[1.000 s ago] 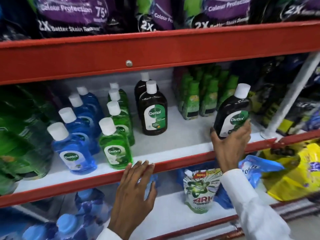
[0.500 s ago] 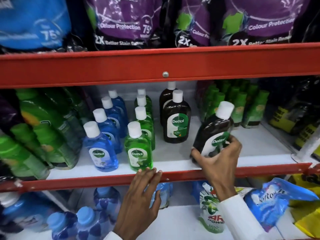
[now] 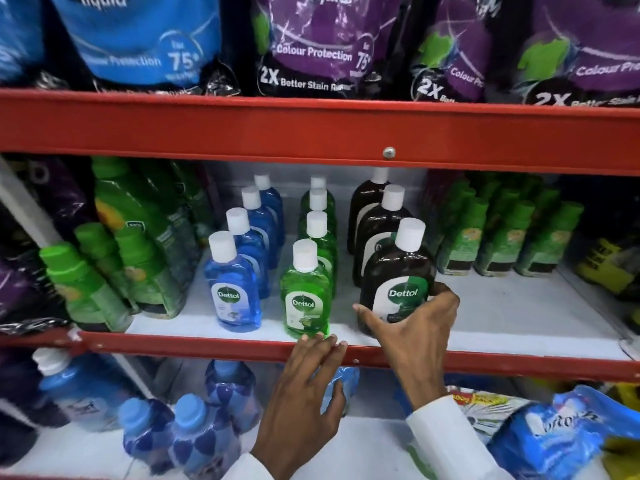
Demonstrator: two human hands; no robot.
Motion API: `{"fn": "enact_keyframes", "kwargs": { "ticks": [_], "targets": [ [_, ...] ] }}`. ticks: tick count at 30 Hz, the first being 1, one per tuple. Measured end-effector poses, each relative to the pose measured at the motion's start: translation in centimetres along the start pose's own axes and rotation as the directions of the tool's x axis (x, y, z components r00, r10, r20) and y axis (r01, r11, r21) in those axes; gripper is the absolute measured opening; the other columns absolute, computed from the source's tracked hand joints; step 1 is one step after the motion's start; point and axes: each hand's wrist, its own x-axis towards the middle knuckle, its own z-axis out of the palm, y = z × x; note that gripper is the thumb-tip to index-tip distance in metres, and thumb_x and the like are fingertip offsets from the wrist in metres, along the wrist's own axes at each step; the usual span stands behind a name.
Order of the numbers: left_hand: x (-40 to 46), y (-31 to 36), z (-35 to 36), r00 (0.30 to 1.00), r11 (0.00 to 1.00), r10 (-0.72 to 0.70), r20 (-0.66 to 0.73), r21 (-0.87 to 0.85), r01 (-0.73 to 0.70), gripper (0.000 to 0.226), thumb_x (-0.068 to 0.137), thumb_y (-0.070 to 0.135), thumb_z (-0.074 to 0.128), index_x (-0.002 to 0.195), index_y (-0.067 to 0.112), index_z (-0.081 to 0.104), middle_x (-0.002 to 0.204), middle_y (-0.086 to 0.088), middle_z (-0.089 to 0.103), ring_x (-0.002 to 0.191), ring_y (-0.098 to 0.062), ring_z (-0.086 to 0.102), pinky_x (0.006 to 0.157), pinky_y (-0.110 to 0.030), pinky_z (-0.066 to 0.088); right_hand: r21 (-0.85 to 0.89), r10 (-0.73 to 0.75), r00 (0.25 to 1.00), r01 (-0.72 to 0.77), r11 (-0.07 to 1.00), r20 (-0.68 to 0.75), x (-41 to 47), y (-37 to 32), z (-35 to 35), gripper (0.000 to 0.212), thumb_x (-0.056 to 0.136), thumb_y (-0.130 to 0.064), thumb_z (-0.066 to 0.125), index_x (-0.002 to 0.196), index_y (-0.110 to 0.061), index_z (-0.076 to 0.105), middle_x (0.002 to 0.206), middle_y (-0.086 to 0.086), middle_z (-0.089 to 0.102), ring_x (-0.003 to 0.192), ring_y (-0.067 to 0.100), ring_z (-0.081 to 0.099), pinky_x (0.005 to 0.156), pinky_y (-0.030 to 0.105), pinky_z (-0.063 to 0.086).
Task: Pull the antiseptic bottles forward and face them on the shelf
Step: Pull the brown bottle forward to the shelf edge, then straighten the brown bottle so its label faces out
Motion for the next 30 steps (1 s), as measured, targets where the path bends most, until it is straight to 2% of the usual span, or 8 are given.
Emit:
{"fn": "enact_keyframes", "kwargs": {
  "ticks": [5,9,11,13,16,19,22,30],
  "targets": [
    [1.1,2.0,-0.5,0.996,0.994,-0.03,-0.089,-0.104,0.021,0.045,0.085,0.029,0.061,0.13,0.021,0.059,0.135,0.006,0.059,0.132,-0.008,0.048,0.112,-0.031,0.038,0.13,-0.033,0.988,0.014,0.991,0.151,0.3,1.5,-1.8,0.1,0.047,-0.056,0.094,0.119,-0.016,0.037,0.114,0.001,0.039,0.111,0.024,0.049,0.092,0.038,0.05],
    [3.7,4.6,-0.6,0.982,0.959,-0.179,-0.054,-0.233,0.162,0.055,0.09,0.035,0.05,0.143,0.023,0.042,0.147,0.008,0.047,0.137,-0.002,0.038,0.114,-0.009,0.022,0.138,-0.074,0.925,0.023,0.99,0.373,1.7,3.7,-3.6,0.093,0.058,-0.043,0.094,0.131,-0.02,0.042,0.126,0.0,0.05,0.115,0.016,0.053,0.095,0.033,0.051],
    [5.1,5.4,-0.2,0.97,0.943,-0.242,-0.01,-0.236,0.233,0.062,0.092,0.036,0.048,0.149,0.018,0.031,0.153,0.002,0.04,0.14,-0.007,0.035,0.114,-0.007,0.015,0.163,-0.096,0.869,0.017,0.986,0.485,2.7,4.9,-4.3,0.08,0.069,-0.03,0.091,0.134,-0.022,0.045,0.126,0.0,0.058,0.11,0.018,0.062,0.092,0.032,0.055],
    [6.5,5.7,0.3,0.952,0.925,-0.303,0.041,-0.227,0.304,0.065,0.093,0.031,0.051,0.149,0.011,0.026,0.155,-0.006,0.037,0.142,-0.018,0.034,0.112,-0.01,0.014,0.165,-0.14,0.823,0.057,0.985,0.551,3.6,5.8,-4.5,0.061,0.079,-0.019,0.083,0.131,-0.021,0.051,0.122,-0.001,0.065,0.105,0.016,0.067,0.089,0.02,0.052],
    [8.6,5.6,0.3,0.923,0.889,-0.37,0.108,-0.247,0.385,0.054,0.093,0.021,0.059,0.139,0.006,0.038,0.137,-0.014,0.054,0.128,-0.028,0.05,0.102,-0.019,0.031,0.154,-0.195,0.815,0.131,0.979,0.545,4.3,6.5,-4.4,0.035,0.087,-0.016,0.075,0.119,-0.019,0.064,0.111,-0.005,0.073,0.105,0.012,0.069,0.083,0.006,0.048],
    [9.7,5.2,0.0,0.901,0.871,-0.408,0.149,-0.231,0.433,0.037,0.092,0.017,0.062,0.126,0.004,0.051,0.119,-0.017,0.064,0.113,-0.032,0.059,0.085,-0.024,0.039,0.188,-0.215,0.83,0.136,0.973,0.515,4.5,7.1,-3.9,0.024,0.088,-0.016,0.073,0.112,-0.019,0.069,0.106,-0.005,0.077,0.102,0.011,0.071,0.091,0.026,0.056],
    [9.6,4.9,-0.1,0.911,0.876,-0.386,0.144,-0.251,0.411,0.029,0.092,0.016,0.063,0.118,0.006,0.056,0.108,-0.01,0.068,0.098,-0.024,0.062,0.074,-0.018,0.037,0.234,-0.217,0.836,0.111,0.966,0.504,4.5,7.3,-3.9,0.024,0.087,-0.012,0.074,0.108,-0.023,0.07,0.102,-0.006,0.078,0.098,0.005,0.072,0.087,0.025,0.057],
    [9.9,4.1,0.4,0.916,0.881,-0.374,0.145,-0.253,0.4,0.021,0.092,0.019,0.064,0.112,0.012,0.06,0.11,-0.009,0.073,0.098,-0.018,0.066,0.081,-0.02,0.046,0.238,-0.203,0.842,0.092,0.967,0.5,4.6,7.6,-3.9,0.024,0.085,-0.011,0.076,0.106,-0.02,0.07,0.098,-0.006,0.077,0.094,0.007,0.072,0.075,0.002,0.048]
  ]
}}
